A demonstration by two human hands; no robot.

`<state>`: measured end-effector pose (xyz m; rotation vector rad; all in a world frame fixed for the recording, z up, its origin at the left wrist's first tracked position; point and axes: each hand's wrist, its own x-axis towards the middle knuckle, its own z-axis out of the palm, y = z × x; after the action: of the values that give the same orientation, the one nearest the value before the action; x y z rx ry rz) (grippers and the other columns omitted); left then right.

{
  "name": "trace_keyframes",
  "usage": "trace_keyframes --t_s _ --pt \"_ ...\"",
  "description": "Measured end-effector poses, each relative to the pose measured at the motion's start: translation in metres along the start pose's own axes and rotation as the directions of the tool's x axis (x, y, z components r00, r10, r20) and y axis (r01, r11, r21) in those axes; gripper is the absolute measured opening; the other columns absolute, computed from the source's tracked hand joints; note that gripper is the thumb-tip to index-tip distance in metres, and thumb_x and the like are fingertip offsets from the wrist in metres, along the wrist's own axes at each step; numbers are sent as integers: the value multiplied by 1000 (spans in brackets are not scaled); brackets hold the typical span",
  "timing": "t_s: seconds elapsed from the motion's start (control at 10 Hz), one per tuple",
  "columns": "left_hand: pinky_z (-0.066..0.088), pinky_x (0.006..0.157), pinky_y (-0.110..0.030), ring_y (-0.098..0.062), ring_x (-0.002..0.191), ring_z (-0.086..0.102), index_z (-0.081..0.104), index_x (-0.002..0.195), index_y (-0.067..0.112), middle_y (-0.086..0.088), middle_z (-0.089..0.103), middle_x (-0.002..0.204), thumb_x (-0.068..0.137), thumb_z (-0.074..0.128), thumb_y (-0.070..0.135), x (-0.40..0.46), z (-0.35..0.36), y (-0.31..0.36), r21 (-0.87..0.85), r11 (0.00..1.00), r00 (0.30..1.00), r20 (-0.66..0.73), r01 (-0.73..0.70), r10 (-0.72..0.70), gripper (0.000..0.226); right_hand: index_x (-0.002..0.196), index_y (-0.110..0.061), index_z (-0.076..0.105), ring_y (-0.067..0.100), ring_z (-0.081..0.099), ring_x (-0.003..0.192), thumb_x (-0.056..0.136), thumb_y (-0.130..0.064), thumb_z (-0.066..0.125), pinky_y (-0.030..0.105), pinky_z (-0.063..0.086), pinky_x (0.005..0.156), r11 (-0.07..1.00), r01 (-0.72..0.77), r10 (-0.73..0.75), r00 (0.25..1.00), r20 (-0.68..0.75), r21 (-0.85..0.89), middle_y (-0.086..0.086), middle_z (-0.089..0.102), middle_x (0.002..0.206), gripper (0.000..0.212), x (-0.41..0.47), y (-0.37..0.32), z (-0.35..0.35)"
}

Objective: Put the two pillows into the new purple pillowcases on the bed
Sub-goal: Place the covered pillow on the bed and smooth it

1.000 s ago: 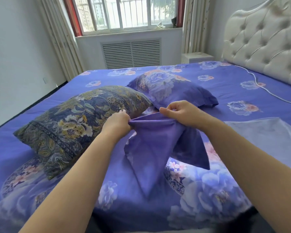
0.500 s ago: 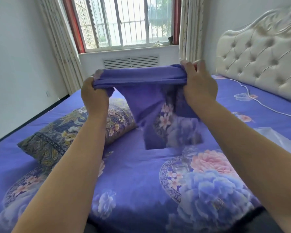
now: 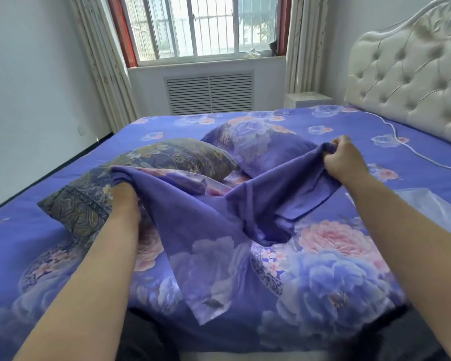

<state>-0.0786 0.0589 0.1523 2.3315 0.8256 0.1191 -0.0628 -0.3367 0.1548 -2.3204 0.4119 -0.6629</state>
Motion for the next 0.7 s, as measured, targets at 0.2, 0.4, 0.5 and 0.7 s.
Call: trace_keyframes --t_s 0.2,0.4,0.5,0.7 --pt "13 97 -78 -53 121 31 12 149 7 -11 16 155 100 17 40 28 30 -11 692 703 978 21 -164 207 59 139 -20 35 35 32 131 84 -27 62 46 31 106 924 146 -99 984 148 -354 13 30 143 61 -23 5 27" --pt "38 102 -25 -20 132 37 21 148 11 -6 27 154 102 20 29 21 40 -8 -544 828 956 292 132 39 50 96 -19 66 25 60 94 88 -46 57 28 42 75 884 407 -138 698 703 -230 6 66 98 29 -102 2 86" --pt "53 78 -30 -24 109 55 34 141 9 -16 43 138 77 60 18 34 40 -22 -870 492 991 91 32 96 70 105 -13 64 27 60 97 85 -53 55 29 40 76 833 429 45 577 816 -349 8 66 101 45 -130 9 97" --pt "38 90 -43 -36 99 48 51 101 1 -18 52 105 78 56 13 -26 82 -67 -29 657 481 -707 -753 519 26 73 -13 56 15 56 48 86 -38 58 25 49 52 995 46 44 598 800 -89 5 62 62 28 -147 21 119"
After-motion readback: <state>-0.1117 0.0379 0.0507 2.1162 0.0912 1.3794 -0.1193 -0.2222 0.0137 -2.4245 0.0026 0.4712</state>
